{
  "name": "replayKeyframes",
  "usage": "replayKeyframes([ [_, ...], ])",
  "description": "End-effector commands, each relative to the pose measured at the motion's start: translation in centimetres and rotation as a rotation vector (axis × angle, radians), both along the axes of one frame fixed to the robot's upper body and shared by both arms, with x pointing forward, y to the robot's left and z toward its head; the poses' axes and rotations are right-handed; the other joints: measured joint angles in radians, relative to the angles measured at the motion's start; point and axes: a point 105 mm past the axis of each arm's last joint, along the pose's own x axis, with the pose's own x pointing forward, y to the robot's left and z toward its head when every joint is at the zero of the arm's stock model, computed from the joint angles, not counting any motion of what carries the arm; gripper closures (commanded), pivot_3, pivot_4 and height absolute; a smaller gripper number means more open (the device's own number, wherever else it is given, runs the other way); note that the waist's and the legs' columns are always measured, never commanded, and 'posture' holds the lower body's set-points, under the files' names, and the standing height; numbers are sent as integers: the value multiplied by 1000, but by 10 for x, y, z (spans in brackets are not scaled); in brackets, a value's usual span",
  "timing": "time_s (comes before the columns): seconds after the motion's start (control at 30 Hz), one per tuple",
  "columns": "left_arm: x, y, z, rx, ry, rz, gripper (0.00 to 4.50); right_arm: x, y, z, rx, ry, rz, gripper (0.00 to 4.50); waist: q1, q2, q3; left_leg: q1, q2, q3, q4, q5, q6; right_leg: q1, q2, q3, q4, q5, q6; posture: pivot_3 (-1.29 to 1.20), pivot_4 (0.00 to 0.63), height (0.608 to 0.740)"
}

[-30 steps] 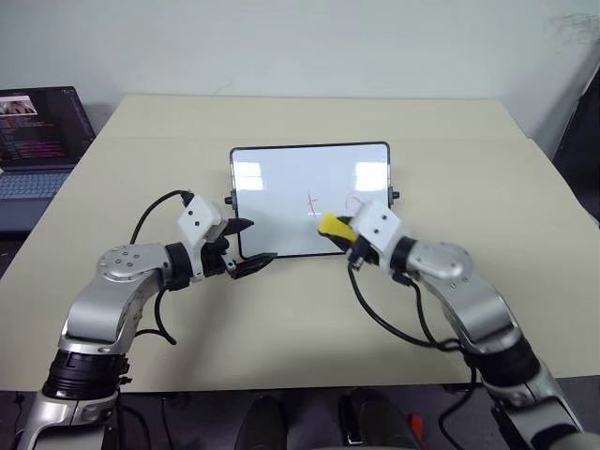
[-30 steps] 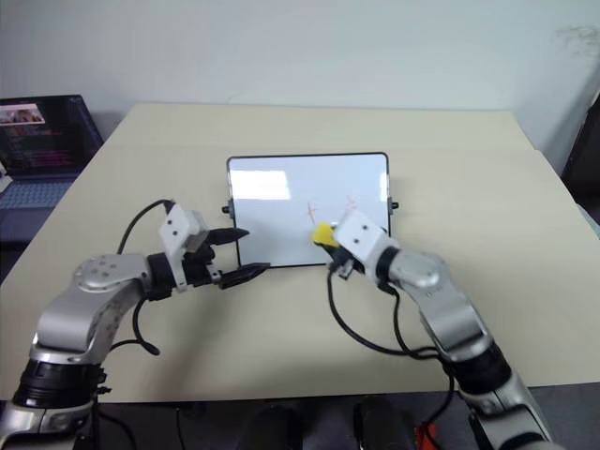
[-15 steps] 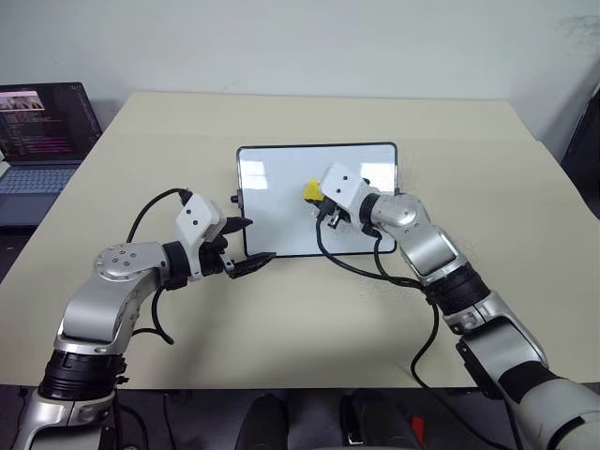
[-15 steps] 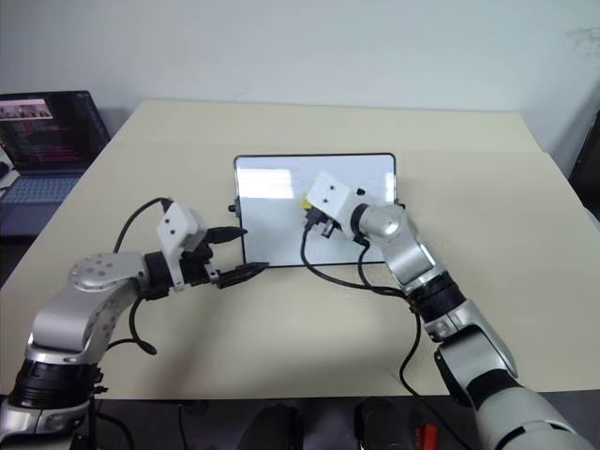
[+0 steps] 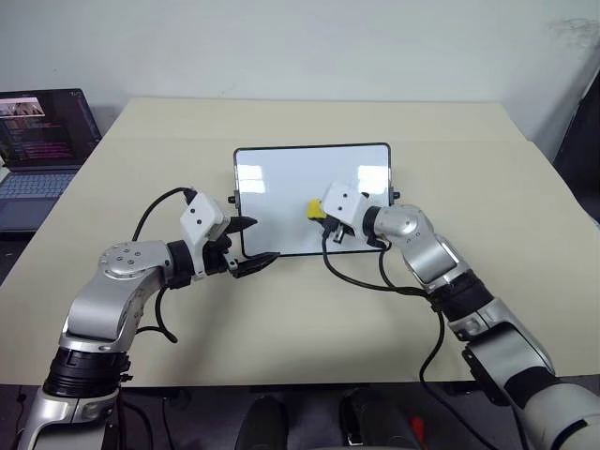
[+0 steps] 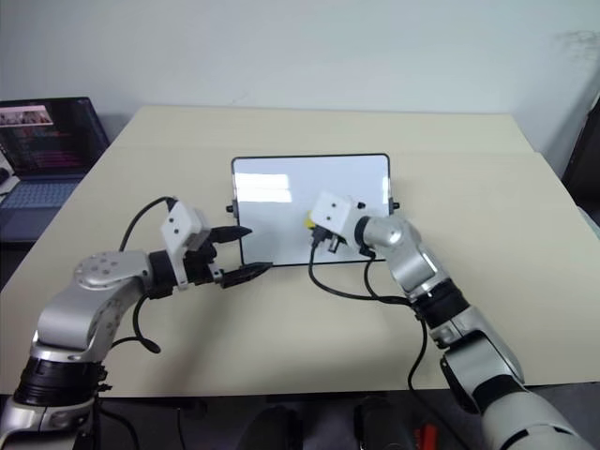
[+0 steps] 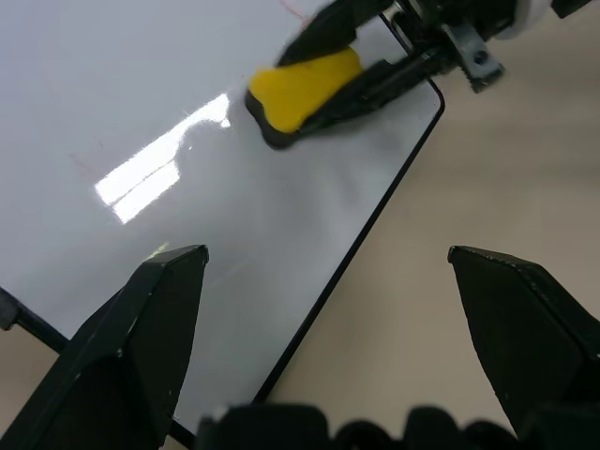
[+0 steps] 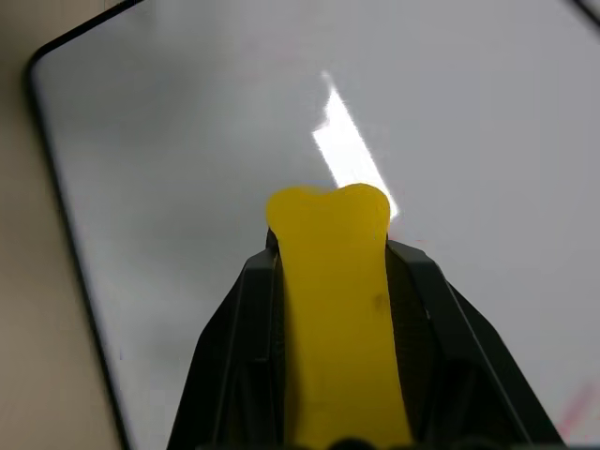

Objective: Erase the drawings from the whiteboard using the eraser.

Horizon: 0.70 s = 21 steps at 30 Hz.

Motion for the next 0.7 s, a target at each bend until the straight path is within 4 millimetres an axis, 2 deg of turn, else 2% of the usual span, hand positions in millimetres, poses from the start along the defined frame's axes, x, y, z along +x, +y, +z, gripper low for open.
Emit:
replayKeyframes([
  [0.03,-2,0,8,3,-29,-13,0,11,-16,12,-7,-43,-63,3357,1,0,0,0,0,0,0,0,0,0,0,0,0,0,0,0,150,740],
  [0.23,-5,3,8,6,-21,-5,0,-14,-16,-29,-153,113,71,3358,1,0,0,0,0,0,-1,0,0,0,0,0,-2,0,0,0,150,740],
  [0.3,-6,7,7,13,-16,6,0,-20,-13,-34,-174,120,98,3358,0,0,0,0,0,0,-1,0,0,0,0,1,-2,0,0,0,150,740],
  [0.37,-6,10,7,15,-15,15,0,-15,-10,-26,-162,58,76,3358,-1,0,0,0,0,0,-1,0,0,0,0,0,-1,0,0,0,150,740],
  [0.5,-8,9,6,14,-8,14,0,5,-6,12,-70,-142,-27,3358,-3,0,0,2,0,1,-1,0,1,0,1,1,0,-1,1,0,150,740],
  [0.57,-10,8,5,15,-1,5,0,8,-4,22,-43,-183,-42,3359,-1,0,0,2,1,1,-1,1,1,0,1,1,0,-1,1,0,150,740],
  [0.63,-11,7,5,16,3,1,0,9,-4,17,-62,-167,-33,3359,0,0,0,2,1,1,-1,1,1,0,1,1,0,0,0,0,150,740],
  [0.7,-11,6,5,15,5,0,0,6,-4,3,-98,-100,-7,3359,0,0,0,1,1,1,-1,1,1,0,1,1,-1,1,-2,0,150,740],
])
